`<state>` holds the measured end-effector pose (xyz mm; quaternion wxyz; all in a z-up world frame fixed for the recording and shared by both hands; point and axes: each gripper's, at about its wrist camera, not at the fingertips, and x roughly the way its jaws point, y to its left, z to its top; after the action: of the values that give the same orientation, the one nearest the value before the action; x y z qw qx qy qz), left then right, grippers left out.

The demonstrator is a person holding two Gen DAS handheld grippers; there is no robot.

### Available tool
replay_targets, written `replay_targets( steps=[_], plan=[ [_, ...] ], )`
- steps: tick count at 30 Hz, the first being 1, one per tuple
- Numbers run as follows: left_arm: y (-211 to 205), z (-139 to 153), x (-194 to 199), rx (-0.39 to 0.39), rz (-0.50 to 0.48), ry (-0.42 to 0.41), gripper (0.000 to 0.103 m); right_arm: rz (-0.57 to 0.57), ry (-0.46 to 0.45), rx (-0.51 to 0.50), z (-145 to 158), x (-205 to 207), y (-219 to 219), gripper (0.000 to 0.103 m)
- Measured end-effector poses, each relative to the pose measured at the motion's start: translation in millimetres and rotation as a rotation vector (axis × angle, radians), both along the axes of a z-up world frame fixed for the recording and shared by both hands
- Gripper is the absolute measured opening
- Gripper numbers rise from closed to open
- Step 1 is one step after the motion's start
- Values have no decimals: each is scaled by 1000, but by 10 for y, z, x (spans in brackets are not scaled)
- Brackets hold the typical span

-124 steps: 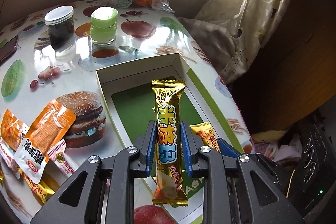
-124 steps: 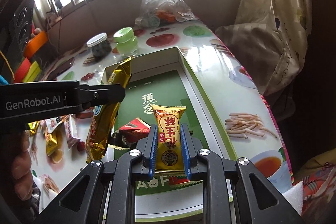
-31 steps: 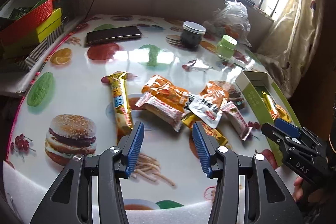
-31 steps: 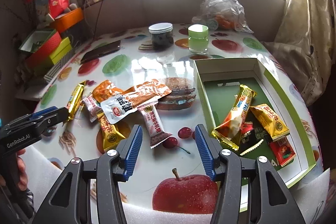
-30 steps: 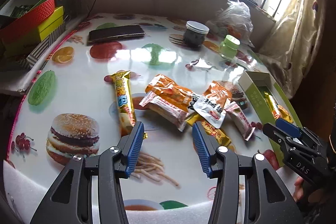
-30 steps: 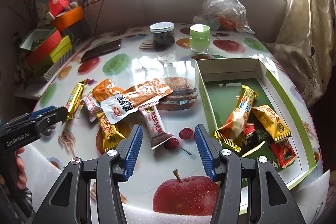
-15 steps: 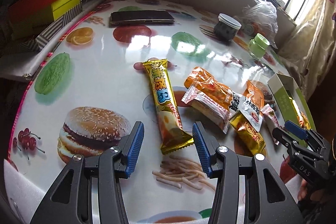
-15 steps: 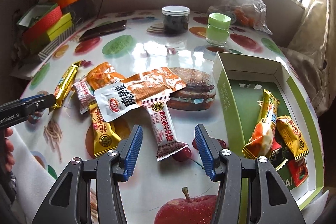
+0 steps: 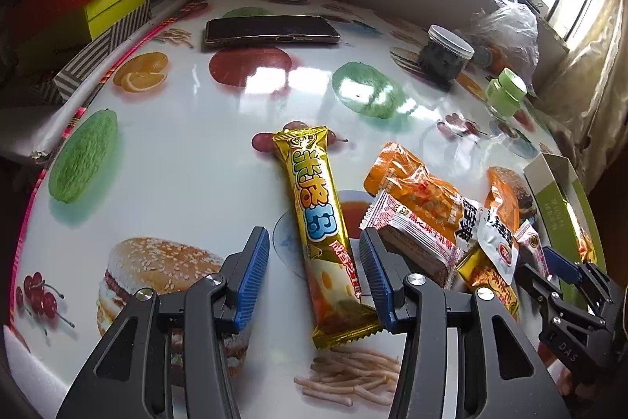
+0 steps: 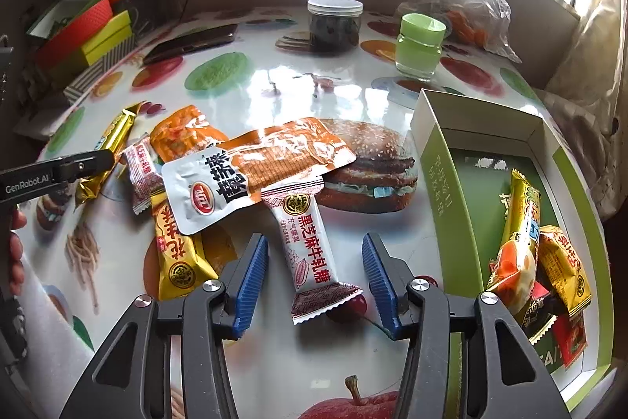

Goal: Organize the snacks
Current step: 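Move the left gripper to another gold bar while the right gripper approaches a white-red packet, then grasp the gold stick bar with the left gripper while the right gripper grasps the white-red nougat packet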

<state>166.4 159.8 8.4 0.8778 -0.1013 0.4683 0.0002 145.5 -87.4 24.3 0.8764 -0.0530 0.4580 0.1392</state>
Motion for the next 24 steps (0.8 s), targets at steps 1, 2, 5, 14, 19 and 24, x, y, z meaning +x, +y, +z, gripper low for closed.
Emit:
replay_targets(
  steps=[1, 2, 5, 14, 19, 24],
  plan=[
    [-2, -2, 18, 4, 3, 1, 49, 1, -1, 2, 0, 4, 2, 48],
    [-6, -3, 33, 10, 7, 2, 49, 1, -3, 3, -1, 6, 4, 47],
    [-17, -10, 63, 29, 14, 1, 49, -5, -9, 6, 1, 5, -6, 42],
    [-47, -19, 75, 72, 28, -1, 38, -9, -13, 20, 16, -11, -21, 23],
    [-33, -16, 74, 72, 30, 2, 25, -14, -12, 24, 24, -23, -24, 21],
    [-53, -7, 55, 76, 25, 3, 24, -19, -16, 30, 41, -36, -33, 20]
  ],
)
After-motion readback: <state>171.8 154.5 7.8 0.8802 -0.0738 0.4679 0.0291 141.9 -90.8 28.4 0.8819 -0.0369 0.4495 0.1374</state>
